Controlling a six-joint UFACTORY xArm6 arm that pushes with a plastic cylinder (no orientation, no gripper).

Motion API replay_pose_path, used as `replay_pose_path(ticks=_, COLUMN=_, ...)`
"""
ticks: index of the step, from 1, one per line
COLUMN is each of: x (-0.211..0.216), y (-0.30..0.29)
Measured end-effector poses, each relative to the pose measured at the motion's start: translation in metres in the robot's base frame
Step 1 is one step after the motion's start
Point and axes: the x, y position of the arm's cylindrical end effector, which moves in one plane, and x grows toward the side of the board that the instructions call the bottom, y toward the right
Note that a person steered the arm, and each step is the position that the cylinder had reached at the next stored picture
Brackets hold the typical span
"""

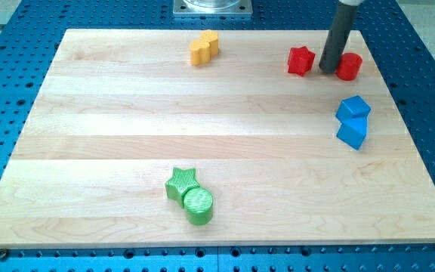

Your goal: Slide the red circle into the blue cube

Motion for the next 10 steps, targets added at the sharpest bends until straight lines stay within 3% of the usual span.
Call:
replay_pose_path(ticks=1, x=-0.041, y=0.020)
replay_pose_path(ticks=2, x=-0.036, y=0.053)
replay_pose_path(ticks=4, x=0.052, y=-0.005)
replay_pose_path(ticks=5, x=0.033, y=-0.036)
replay_pose_path(ticks=6, x=0.043, y=-0.096)
replay_pose_path(ticks=7, x=0.047, y=-0.049)
replay_pose_path(ticks=8, x=0.014, y=-0.021)
replay_pose_path(ticks=10, x=-0.020, y=-0.003)
